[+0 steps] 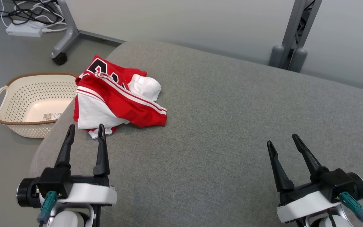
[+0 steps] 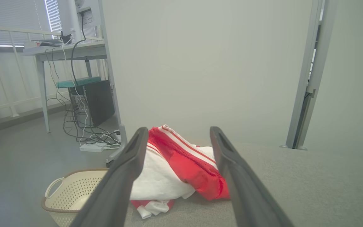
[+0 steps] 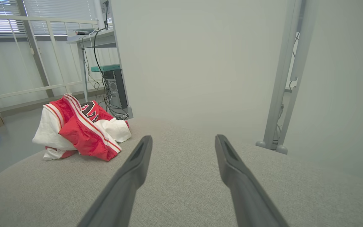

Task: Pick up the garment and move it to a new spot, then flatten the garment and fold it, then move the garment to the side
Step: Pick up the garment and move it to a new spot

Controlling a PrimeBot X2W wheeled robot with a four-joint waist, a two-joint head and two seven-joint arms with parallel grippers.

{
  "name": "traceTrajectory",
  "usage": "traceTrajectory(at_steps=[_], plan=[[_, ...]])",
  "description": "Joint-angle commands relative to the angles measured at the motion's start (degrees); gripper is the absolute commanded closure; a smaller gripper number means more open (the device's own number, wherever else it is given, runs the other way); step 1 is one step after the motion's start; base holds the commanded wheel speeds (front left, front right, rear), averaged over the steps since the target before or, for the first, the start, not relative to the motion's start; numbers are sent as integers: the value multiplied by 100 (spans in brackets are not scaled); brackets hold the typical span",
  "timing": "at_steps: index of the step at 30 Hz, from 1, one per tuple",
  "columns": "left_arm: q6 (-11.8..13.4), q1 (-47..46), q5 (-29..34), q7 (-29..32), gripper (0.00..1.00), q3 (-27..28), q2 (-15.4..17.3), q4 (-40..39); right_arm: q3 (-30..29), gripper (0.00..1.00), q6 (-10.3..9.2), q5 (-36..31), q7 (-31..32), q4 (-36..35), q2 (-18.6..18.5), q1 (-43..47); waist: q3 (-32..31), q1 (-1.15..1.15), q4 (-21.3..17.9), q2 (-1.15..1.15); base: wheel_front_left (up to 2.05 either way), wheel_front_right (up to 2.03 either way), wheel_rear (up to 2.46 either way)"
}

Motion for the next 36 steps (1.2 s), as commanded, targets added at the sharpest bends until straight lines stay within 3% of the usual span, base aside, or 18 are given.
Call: traceTrajectory(at_steps=[1,12,17,24,28,36], plan=[[-25,-259,-67,-23,0,43,22,28,-17,0,1,-120,-8,-13,-39,-91,320,0,-61,0,0,0,0],[-29,-1343,-614,-23,0,450,24,579,53,0,1,-361,-8,-32,-119,-450,1046,0,-253,0,0,0,0],[-127,-2016,-508,-23,0,841,29,1158,121,0,1,-374,-8,-31,-232,-590,1355,0,-384,0,0,0,0],[-264,-2979,-504,-22,0,1189,256,2465,204,0,1,-235,-8,-9,-257,-714,1690,0,-648,0,0,0,0],[-127,-3529,-391,84,0,1193,527,3394,288,0,1,-99,-8,-30,-356,-771,1829,0,-767,0,0,0,0],[-122,-4274,-302,505,0,1054,811,4627,295,0,1,-87,-8,-75,-430,-875,2049,0,-903,0,0,0,0]])
